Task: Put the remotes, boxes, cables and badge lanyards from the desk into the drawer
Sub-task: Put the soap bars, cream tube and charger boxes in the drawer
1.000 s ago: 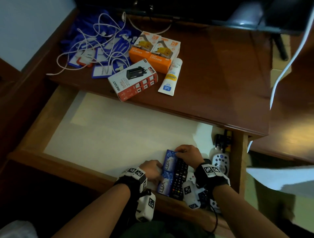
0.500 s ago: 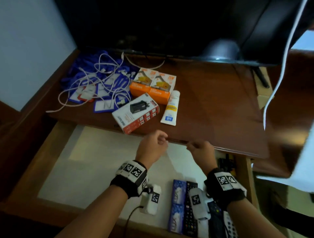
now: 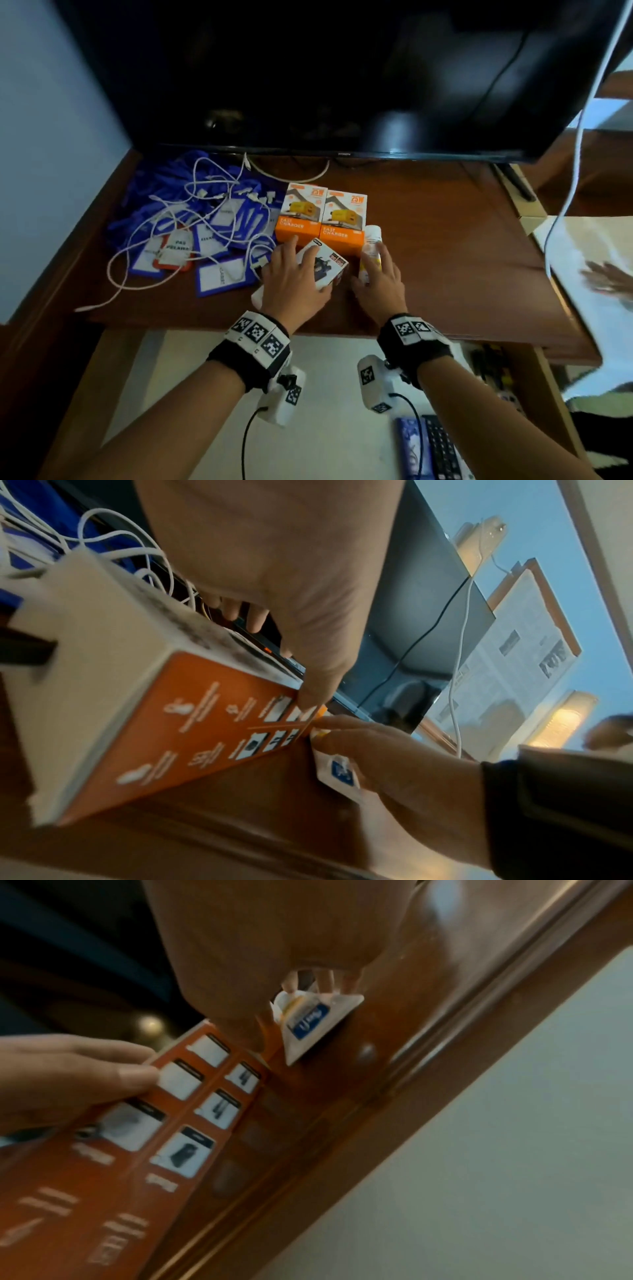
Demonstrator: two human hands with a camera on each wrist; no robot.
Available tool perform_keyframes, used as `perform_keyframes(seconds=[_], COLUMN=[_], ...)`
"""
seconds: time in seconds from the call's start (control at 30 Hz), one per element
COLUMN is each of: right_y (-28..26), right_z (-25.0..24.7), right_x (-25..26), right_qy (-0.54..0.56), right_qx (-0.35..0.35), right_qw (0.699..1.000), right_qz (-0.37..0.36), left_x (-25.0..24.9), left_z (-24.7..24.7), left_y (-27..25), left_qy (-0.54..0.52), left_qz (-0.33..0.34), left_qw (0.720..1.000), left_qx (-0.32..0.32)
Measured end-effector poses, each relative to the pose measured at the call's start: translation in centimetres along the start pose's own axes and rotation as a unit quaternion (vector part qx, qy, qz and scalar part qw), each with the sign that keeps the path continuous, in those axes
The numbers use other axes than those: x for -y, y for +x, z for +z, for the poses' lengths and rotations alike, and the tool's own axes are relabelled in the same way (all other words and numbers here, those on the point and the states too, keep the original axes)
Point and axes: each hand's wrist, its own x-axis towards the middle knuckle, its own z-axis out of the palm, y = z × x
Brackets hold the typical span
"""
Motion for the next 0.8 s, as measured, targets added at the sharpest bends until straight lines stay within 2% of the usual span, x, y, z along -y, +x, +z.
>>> perform_keyframes(seconds=[0.17, 0.3, 0.37, 0.47, 0.53, 0.63, 0.73, 0.8], right_y=[-0.8, -2.1, -2.8, -3.4, -3.5, -3.6, -3.6, -3.6], right_z=[1.0, 1.2, 1.2, 1.1, 1.2, 1.3, 1.3, 1.1], right_x=[-1.8, -4.2, -5.0, -5.2, -5.0, -4.8, -5.1, -5.3], right_qy=[-0.083, -0.105, -0.112, -0.124, -0.119, -0.12, -0.125, -0.12], right_qx=[-0.056, -0.132, -0.162, -0.184, -0.189, -0.189, -0.181, -0.172], right_qw=[0.995, 0.986, 0.98, 0.975, 0.974, 0.974, 0.975, 0.977], right_qz=[-0.021, 0.011, 0.018, 0.019, 0.026, 0.036, 0.035, 0.038], left_x=[2.0, 3.2, 3.0, 1.3, -0.1, -2.1, -4.2, -5.3], left_z=[-0.8, -2.1, -2.6, -3.1, -2.9, -1.6, 0.4, 1.7], left_y=[1.1, 2.5, 3.7, 6.5, 8.5, 10.0, 9.2, 8.2], left_qy=[0.044, 0.097, 0.129, 0.113, 0.105, 0.121, 0.159, 0.16], left_qz=[0.084, 0.137, 0.163, 0.194, 0.199, 0.183, 0.18, 0.168], left_qw=[0.995, 0.983, 0.974, 0.97, 0.97, 0.968, 0.956, 0.959], left_qx=[0.039, 0.077, 0.092, 0.089, 0.087, 0.126, 0.167, 0.166])
